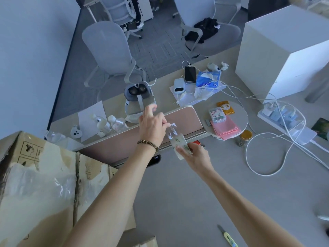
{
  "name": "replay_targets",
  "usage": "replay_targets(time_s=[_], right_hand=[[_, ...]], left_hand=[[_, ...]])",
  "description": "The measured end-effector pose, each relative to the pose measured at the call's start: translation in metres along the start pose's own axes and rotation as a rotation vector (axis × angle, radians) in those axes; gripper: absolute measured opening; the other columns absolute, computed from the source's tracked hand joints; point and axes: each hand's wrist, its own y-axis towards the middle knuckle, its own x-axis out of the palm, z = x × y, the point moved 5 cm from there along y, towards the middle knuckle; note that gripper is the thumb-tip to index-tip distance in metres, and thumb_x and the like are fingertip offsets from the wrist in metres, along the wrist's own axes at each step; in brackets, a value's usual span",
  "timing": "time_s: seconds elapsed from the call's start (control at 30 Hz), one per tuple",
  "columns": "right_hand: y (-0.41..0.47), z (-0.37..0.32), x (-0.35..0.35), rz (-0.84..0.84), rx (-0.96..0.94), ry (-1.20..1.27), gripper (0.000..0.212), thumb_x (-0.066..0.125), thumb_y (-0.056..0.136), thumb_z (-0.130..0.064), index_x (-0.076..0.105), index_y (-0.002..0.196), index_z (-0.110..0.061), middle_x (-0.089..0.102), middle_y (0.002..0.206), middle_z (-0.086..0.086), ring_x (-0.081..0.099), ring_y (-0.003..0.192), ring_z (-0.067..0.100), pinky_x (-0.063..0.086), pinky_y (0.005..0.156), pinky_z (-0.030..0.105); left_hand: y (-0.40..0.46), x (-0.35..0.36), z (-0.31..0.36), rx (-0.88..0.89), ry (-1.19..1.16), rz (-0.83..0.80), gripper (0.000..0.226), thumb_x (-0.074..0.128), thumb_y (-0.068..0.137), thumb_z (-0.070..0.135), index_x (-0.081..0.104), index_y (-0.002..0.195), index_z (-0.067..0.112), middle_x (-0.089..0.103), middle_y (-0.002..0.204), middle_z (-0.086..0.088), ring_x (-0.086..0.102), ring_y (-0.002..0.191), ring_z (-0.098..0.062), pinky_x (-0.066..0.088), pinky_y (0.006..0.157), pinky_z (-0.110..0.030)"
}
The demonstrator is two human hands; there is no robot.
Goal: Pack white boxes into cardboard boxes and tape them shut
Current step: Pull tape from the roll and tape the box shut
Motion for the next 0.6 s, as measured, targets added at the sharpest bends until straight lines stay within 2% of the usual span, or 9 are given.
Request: replay_targets(time_s=[0.03,0.1,0.17,0.3,0.4,0.5,0.6], right_hand=[[0.005,-0.003,0.000,0.001,-0.006,-0.002,0.050,0.066,0.092,-0.044,0.039,0.060,-0.016,0.043,0.055,-0.006,0.041,0.055,0.010,0.034,0.049,0.019],[0.012,-0.006,0.001,-0.003,-0.004,-0.004,0.049,0.065,0.092,-0.045,0.043,0.065,-0.011,0.042,0.056,-0.004,0.040,0.057,0.014,0.029,0.047,0.023],[0.018,-0.007,0.003,-0.008,0.006,-0.010,0.047,0.064,0.092,-0.046,0.047,0.070,-0.009,0.044,0.058,-0.001,0.041,0.058,0.015,0.028,0.050,0.026],[0.024,-0.006,0.006,-0.016,0.017,-0.007,0.048,0.065,0.092,-0.048,0.044,0.069,-0.010,0.043,0.059,-0.001,0.039,0.057,0.015,0.028,0.051,0.029],[0.026,-0.005,0.006,-0.016,0.017,-0.005,0.050,0.065,0.091,-0.047,0.045,0.071,-0.006,0.043,0.061,0.000,0.038,0.057,0.016,0.027,0.048,0.024],[0.028,-0.004,0.006,-0.026,0.025,-0.008,0.052,0.065,0.092,-0.045,0.050,0.078,0.002,0.046,0.065,0.003,0.039,0.059,0.017,0.027,0.051,0.029],[0.030,-0.005,0.006,-0.034,0.024,-0.015,0.051,0.064,0.092,-0.045,0.052,0.080,0.003,0.047,0.065,0.003,0.040,0.059,0.016,0.029,0.054,0.032]], left_hand=[[0.003,0.001,0.000,0.004,-0.021,-0.010,0.023,0.083,0.078,0.024,0.065,0.073,0.010,0.048,0.134,-0.009,0.056,0.118,-0.023,0.040,0.101,-0.040],[0.006,0.002,0.001,0.013,-0.031,-0.018,0.023,0.080,0.082,0.021,0.062,0.074,0.009,0.054,0.123,-0.007,0.063,0.094,-0.025,0.046,0.084,-0.036],[0.006,0.003,0.004,0.040,-0.006,-0.008,0.023,0.077,0.085,0.021,0.060,0.075,0.009,0.059,0.107,-0.007,0.062,0.079,-0.028,0.041,0.071,-0.030],[0.007,0.003,0.004,0.080,-0.004,0.028,0.026,0.079,0.083,0.018,0.057,0.072,0.011,0.060,0.087,-0.008,0.059,0.067,-0.030,0.038,0.065,-0.030],[0.007,0.004,0.003,0.115,0.003,0.050,0.029,0.084,0.077,0.015,0.056,0.070,0.010,0.059,0.080,-0.009,0.057,0.059,-0.030,0.037,0.060,-0.029],[0.006,0.006,0.002,0.136,0.001,0.077,0.031,0.085,0.075,0.014,0.054,0.070,0.010,0.058,0.078,-0.008,0.057,0.058,-0.029,0.039,0.060,-0.030],[0.008,0.007,0.001,0.136,-0.029,0.093,0.033,0.084,0.075,0.013,0.052,0.072,0.011,0.058,0.076,-0.007,0.057,0.061,-0.029,0.044,0.059,-0.035]])
